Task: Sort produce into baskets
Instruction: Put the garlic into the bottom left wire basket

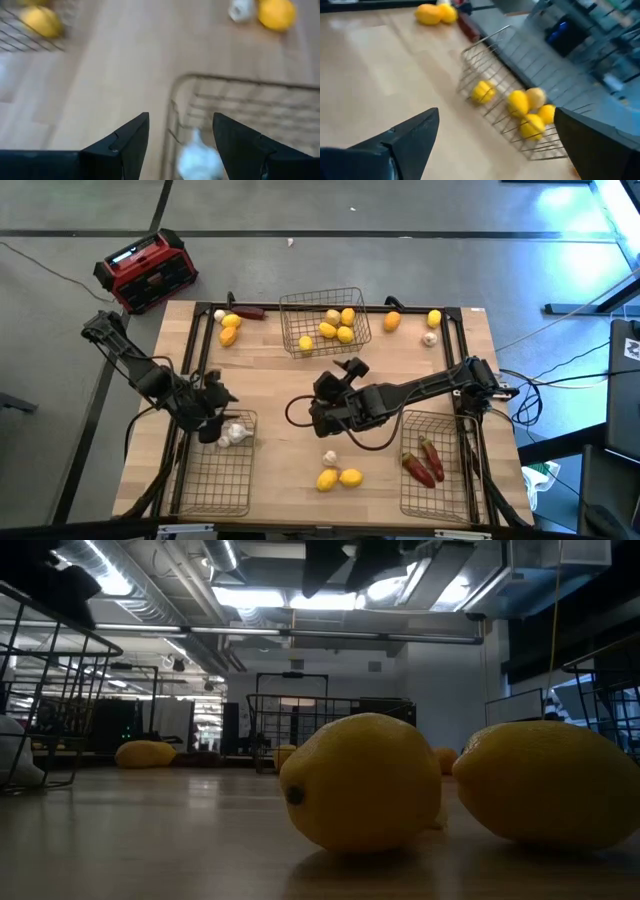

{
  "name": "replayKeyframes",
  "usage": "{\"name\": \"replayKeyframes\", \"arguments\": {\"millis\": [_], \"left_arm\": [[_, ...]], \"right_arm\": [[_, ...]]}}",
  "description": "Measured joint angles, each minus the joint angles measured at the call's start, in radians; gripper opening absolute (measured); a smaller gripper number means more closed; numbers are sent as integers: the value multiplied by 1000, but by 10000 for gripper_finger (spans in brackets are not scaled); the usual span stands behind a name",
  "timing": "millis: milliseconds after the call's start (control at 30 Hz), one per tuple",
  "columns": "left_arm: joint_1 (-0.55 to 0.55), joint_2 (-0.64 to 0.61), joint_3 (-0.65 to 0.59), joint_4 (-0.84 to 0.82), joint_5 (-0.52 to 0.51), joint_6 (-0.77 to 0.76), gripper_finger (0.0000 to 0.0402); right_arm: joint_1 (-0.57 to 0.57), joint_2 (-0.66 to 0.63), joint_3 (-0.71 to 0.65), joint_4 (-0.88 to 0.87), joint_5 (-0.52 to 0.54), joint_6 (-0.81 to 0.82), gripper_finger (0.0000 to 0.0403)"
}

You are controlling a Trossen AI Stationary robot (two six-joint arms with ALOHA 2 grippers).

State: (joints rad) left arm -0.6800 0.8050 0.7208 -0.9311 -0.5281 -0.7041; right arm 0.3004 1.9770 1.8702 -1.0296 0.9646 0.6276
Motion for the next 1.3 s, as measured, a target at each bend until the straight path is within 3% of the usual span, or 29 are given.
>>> {"name": "replayKeyframes", "arguments": {"millis": [100,200,367,600,700,833,967,1100,1300], "left_arm": [[0,2,0,18,-72,0,214],[0,2,0,65,-104,28,214],[0,2,0,165,-140,124,214],[0,2,0,216,-143,182,214],[0,3,0,215,-143,182,214],[0,3,0,215,-143,182,214],[0,3,0,215,-143,186,214],[0,3,0,215,-143,186,214],[0,3,0,215,-142,186,214]], "right_arm": [[0,0,0,29,-110,-1,390],[0,0,0,42,-288,-9,391],[2,1,0,41,-431,10,391],[8,48,2,-27,-729,47,392],[25,73,2,-43,-766,52,392],[51,100,2,-57,-729,67,392],[72,114,2,-58,-785,78,389],[100,135,2,-61,-888,93,371],[139,151,0,-69,-884,110,334]]}}
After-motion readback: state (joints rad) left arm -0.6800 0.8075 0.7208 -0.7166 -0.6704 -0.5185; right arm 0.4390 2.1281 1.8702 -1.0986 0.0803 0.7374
